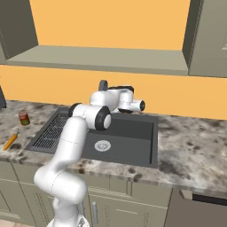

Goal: Turn on the sink faucet. Then move the carrot from the counter to the sink. Turn off the sink. Move the vegetable from the sink to the pot next to the stove. Finally move the pot to the rear left burner.

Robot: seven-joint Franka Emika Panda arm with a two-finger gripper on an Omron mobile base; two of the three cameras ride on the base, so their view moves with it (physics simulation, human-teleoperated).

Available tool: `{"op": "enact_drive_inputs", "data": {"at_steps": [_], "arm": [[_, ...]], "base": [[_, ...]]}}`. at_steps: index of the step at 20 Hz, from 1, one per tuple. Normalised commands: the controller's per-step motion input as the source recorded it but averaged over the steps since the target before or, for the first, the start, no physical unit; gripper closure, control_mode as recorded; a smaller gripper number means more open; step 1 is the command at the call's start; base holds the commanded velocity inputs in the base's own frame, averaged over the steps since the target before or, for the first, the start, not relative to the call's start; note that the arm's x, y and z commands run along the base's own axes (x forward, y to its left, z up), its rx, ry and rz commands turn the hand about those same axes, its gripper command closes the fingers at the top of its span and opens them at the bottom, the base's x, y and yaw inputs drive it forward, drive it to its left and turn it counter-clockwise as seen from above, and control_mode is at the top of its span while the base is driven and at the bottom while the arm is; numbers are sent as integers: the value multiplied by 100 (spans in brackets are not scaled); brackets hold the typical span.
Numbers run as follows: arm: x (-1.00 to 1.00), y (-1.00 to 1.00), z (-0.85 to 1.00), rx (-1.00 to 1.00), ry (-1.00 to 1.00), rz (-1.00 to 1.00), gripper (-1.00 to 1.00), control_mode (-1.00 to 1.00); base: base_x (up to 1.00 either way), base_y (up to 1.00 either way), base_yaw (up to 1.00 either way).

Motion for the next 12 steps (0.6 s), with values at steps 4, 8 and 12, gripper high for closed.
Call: {"op": "enact_drive_inputs", "data": {"at_steps": [4,8,12], "arm": [[36,0,41,1,0,0,100,-100],[43,4,24,0,2,-6,100,-100],[16,6,0,0,3,-9,100,-100]], "base": [[0,0,0],[0,0,0],[0,0,0]]}}
